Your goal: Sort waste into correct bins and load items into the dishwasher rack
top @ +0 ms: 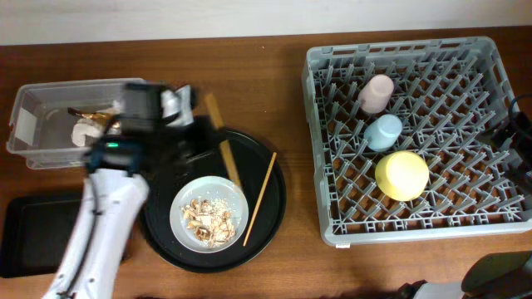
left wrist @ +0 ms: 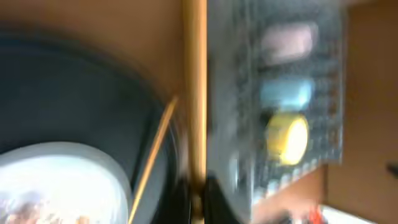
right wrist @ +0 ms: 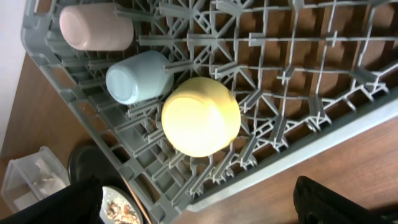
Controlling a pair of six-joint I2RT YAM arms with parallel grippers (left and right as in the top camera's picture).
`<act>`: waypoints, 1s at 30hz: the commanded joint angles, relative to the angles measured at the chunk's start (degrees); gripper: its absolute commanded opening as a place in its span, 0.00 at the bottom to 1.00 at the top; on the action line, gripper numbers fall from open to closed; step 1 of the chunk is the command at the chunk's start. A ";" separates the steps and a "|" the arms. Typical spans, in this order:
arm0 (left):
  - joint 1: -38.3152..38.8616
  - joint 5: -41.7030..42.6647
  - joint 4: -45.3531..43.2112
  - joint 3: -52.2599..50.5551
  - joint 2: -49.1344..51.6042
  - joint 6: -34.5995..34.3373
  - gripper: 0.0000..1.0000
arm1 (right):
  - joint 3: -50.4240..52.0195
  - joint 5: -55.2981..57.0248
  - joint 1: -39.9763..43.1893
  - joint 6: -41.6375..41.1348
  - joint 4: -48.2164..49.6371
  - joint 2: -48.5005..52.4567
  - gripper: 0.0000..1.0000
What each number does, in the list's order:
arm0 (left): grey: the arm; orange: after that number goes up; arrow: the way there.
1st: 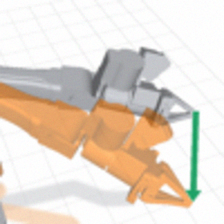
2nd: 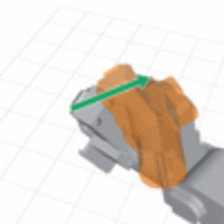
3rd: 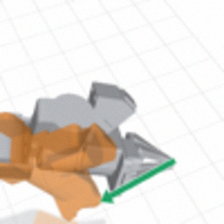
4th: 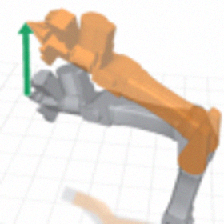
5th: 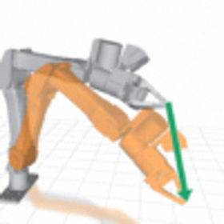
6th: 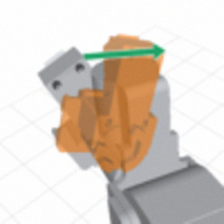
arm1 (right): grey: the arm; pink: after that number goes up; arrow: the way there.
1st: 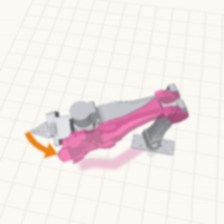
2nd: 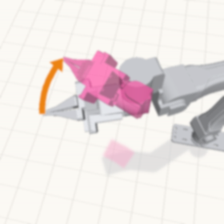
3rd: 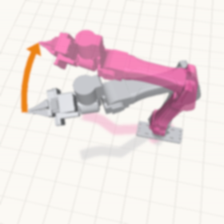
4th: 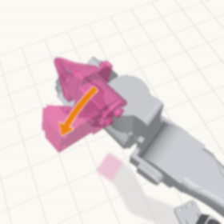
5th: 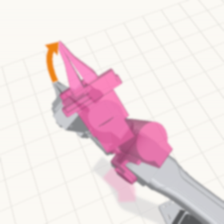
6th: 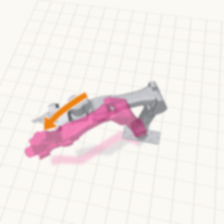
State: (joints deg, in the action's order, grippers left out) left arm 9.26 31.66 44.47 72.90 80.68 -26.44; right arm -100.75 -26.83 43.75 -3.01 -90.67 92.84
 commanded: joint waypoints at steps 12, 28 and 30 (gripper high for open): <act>31.58 -17.42 -61.13 0.72 25.20 -10.08 0.14 | -1.09 0.55 0.20 0.00 0.04 -0.85 0.99; -10.88 -24.81 4.92 0.76 -6.43 -8.26 0.99 | -1.09 0.52 0.20 0.00 0.04 -0.85 0.99; -18.21 -29.97 13.16 0.76 -7.21 -8.26 0.99 | -1.09 0.52 0.20 0.00 0.04 -0.85 0.98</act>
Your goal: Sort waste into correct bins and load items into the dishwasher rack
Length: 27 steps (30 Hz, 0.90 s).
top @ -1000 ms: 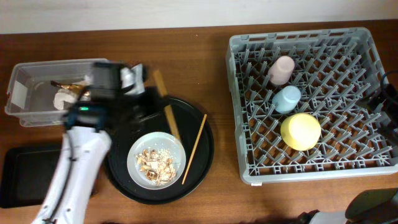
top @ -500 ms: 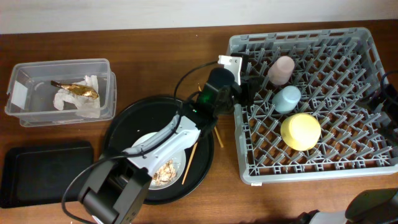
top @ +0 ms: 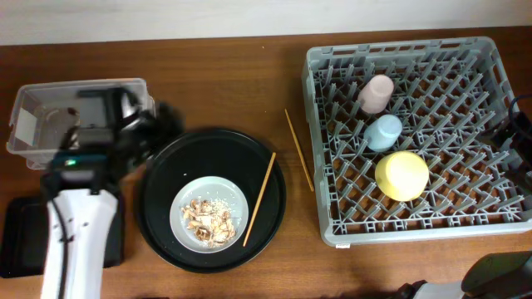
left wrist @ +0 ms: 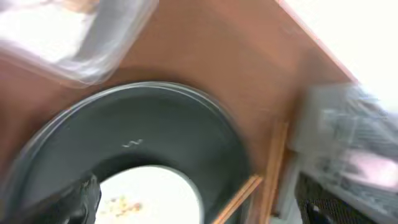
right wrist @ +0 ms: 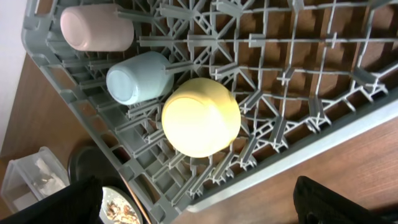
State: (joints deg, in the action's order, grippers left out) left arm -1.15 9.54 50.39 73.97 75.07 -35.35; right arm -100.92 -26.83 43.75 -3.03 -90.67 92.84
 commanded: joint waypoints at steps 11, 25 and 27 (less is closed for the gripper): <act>-16.92 -11.06 13.77 -0.33 -1.53 0.66 0.99 | -0.94 -21.38 -11.06 9.22 -0.81 -1.27 0.96; -16.92 -11.06 13.77 -0.33 -1.53 0.66 0.99 | -0.96 26.27 -69.66 2.05 30.38 13.64 0.72; -16.92 -11.06 13.77 -0.33 -1.53 0.66 0.99 | -1.03 26.27 -70.07 1.81 31.89 19.82 0.70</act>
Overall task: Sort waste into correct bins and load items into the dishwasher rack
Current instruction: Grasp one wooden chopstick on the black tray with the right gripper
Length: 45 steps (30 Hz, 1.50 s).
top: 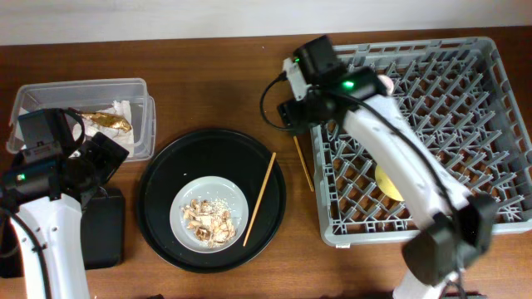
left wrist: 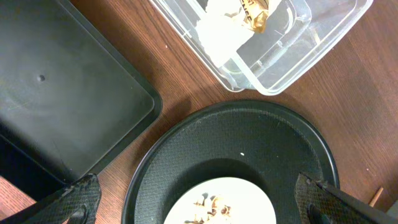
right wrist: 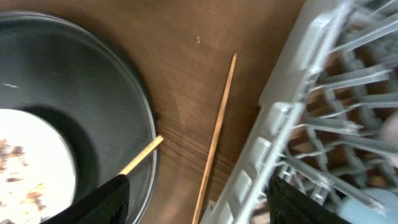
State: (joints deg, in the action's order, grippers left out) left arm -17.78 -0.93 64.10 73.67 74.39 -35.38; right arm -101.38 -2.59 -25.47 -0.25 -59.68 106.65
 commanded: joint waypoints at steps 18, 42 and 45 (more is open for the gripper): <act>-0.28 -0.59 0.07 -0.02 -0.85 0.68 0.99 | -0.50 15.87 -2.62 -9.70 14.71 22.14 0.53; -0.28 -0.59 0.07 -0.02 -0.85 0.68 0.99 | -0.44 1.60 -1.77 -10.75 13.22 27.89 0.32; -0.28 -0.59 0.07 -0.02 -0.85 0.68 0.99 | -0.44 1.31 -1.79 -10.62 12.26 27.89 0.30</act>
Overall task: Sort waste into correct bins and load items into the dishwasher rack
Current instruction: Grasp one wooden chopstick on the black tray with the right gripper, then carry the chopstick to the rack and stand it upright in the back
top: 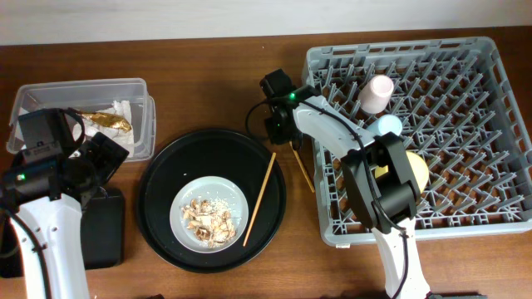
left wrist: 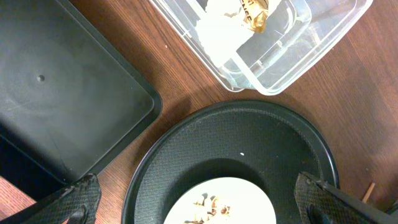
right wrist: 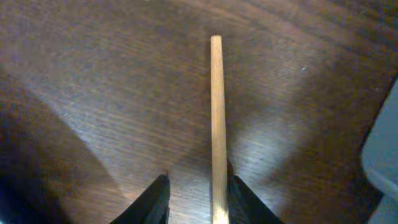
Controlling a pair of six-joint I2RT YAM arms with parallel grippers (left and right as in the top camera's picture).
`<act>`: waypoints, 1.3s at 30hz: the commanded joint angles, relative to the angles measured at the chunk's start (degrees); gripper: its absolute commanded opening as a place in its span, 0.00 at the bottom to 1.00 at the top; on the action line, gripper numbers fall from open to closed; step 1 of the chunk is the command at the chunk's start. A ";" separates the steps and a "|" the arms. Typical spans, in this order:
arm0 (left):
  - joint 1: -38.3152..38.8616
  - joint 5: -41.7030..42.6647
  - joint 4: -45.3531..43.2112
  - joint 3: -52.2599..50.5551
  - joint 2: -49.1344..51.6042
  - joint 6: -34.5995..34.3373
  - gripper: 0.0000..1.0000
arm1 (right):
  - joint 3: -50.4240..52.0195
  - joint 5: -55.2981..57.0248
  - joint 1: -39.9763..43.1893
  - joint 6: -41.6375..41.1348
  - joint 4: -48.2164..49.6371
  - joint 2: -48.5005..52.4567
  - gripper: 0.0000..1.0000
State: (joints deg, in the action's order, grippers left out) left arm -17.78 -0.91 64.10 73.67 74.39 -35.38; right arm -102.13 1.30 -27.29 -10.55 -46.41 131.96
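A wooden chopstick [top: 301, 166] lies on the table between the round black tray [top: 158, 208] and the grey dish rack [top: 465, 224]. My right gripper [top: 278, 131] is low over its upper end and open. In the right wrist view the chopstick [right wrist: 216, 112] runs between the fingers [right wrist: 160, 200], against the right one. A second chopstick [top: 260, 198] rests on the tray beside a white plate [top: 209, 213] of food scraps. My left gripper [left wrist: 199, 202] hangs open and empty over the tray's left edge.
A clear bin [top: 50, 95] holding wrappers sits at the back left. A black rectangular bin [top: 104, 228] lies at the front left. The rack holds a pink cup [top: 376, 90], a blue cup [top: 389, 124] and a yellow bowl [top: 416, 170].
My right gripper has come down from above the chopstick by the rack's corner to table height, its fingers now either side of the stick. The left arm has not moved.
My left gripper held a chopstick above the tray while the right arm stood at the far right. Then that chopstick lay on the table beside the rack and the left gripper was empty. The right arm then reached over it, and now straddles it.
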 commanded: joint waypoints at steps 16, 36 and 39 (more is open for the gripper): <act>-0.28 -0.61 0.07 -0.02 -0.85 0.68 0.99 | -36.20 1.75 4.48 1.27 -29.05 0.33 0.04; -0.28 -0.59 0.07 -0.02 -0.85 0.68 0.99 | -34.16 -12.09 21.51 9.70 -38.27 0.83 0.49; -0.28 -0.61 0.07 -0.02 -0.85 0.68 0.99 | -34.16 -12.15 20.13 9.73 -38.47 0.83 0.50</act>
State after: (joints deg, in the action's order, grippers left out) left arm -17.78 -0.93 64.10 73.67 74.35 -35.38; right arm -136.53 -8.95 -5.69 -1.04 -84.79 133.08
